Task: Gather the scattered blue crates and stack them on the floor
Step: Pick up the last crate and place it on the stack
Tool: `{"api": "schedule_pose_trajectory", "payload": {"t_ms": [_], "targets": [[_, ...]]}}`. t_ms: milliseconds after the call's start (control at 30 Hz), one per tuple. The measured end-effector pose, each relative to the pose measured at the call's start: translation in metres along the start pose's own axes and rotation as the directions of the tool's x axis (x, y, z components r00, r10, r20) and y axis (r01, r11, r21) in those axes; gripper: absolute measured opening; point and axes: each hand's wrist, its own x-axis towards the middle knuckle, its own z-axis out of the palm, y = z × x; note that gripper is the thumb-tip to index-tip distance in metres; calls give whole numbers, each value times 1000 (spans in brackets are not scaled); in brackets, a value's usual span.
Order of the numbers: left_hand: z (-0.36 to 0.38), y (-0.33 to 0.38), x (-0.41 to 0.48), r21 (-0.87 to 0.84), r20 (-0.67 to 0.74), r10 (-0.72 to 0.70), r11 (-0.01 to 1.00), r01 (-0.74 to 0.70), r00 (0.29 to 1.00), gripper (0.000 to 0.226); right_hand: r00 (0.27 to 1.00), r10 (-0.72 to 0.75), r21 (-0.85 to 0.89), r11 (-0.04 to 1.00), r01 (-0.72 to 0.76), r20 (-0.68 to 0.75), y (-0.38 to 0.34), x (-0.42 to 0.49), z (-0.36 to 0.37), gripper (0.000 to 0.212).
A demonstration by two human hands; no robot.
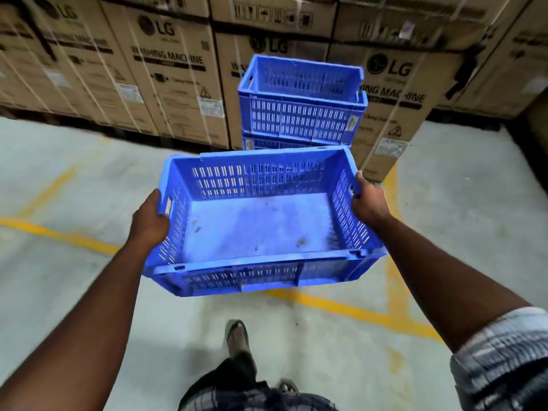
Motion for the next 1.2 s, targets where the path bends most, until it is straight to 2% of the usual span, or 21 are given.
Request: {"api": "schedule_pose_trajectory", "payload": {"t_ms": [133,267,400,500,733,933,1200], "targets": [[-11,46,84,7,11,72,997,-72,997,64,999,50,-87,995,-50,-7,-24,62,-11,61],[-32,99,152,17,-5,126,992,-126,992,55,993,101,-131,985,-109,-68,-52,116,-33,53],[-50,143,207,18,29,224,974,-225,974,48,980,156,-169,970,-176,-124,-72,158,-54,56],[-59,165,241,21,43,272,962,-274,961,44,975,180,-199,959,-204,-132,-84,187,-68,58],[-69,232,295,19,37,344,938,-345,938,33,959,191,-186,955,-231,-212,-94,248,-97,43],[-55,278,343,55,51,395,916,-397,917,24,957,209,-206,946,-250,-202,-94,312,-109,35],[-6,368,437,88,24,386,918,-386,922,42,958,207,-161,957,-240,-196,-67,449,-125,29]]}}
